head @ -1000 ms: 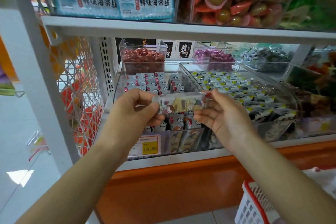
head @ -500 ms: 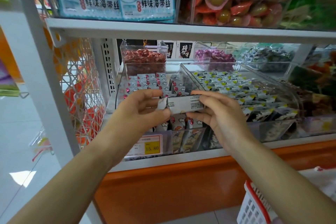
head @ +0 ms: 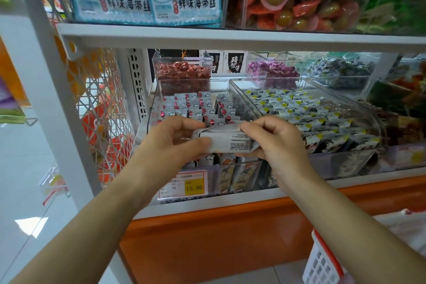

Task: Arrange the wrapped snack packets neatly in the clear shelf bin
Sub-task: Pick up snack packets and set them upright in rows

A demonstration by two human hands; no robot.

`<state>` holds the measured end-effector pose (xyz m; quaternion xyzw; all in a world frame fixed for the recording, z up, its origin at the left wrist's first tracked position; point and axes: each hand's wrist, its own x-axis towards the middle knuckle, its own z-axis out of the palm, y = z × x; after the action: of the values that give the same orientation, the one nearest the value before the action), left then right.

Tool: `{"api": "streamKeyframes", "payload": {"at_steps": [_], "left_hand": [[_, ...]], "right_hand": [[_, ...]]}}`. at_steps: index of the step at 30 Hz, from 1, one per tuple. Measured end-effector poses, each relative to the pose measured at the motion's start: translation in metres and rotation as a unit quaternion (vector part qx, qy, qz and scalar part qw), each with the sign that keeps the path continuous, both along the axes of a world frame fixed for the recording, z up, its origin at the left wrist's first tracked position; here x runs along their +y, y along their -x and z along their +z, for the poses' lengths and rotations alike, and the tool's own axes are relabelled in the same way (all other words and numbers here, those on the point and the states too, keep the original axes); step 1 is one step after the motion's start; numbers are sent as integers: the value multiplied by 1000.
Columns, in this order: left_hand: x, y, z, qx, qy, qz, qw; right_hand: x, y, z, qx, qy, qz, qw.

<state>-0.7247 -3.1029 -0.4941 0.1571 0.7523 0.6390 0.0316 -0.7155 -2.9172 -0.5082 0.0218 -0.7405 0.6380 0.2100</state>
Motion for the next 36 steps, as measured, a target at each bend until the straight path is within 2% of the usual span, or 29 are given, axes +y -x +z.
{"api": "streamKeyframes", "payload": {"at_steps": [4,8,15,20,25,29,33,36], "left_hand": [[0,3,0,4,19,19,1000],[-9,6,7,-32,18,-19,999],[-18,9,13,-86,40,-36,995],[-19,10,12,-87,55,-43,994],[-17,7,12,-81,74,-44,993],[-17,8,10,-78,59,-12,995],[-14,13,6,-108,-9,66,992],[-8,15,4,-123,-56,83,987]], "right_hand": [[-2,-3,1,25,-63,0,998],[0,-2,1,0,1,50,999],[3,1,2,-44,38,120,991],[14,2,12,-150,108,219,958],[21,4,14,-186,126,242,944],[19,7,10,-174,140,233,946],[15,10,7,-110,155,274,943],[10,13,3,-54,51,195,978]]}}
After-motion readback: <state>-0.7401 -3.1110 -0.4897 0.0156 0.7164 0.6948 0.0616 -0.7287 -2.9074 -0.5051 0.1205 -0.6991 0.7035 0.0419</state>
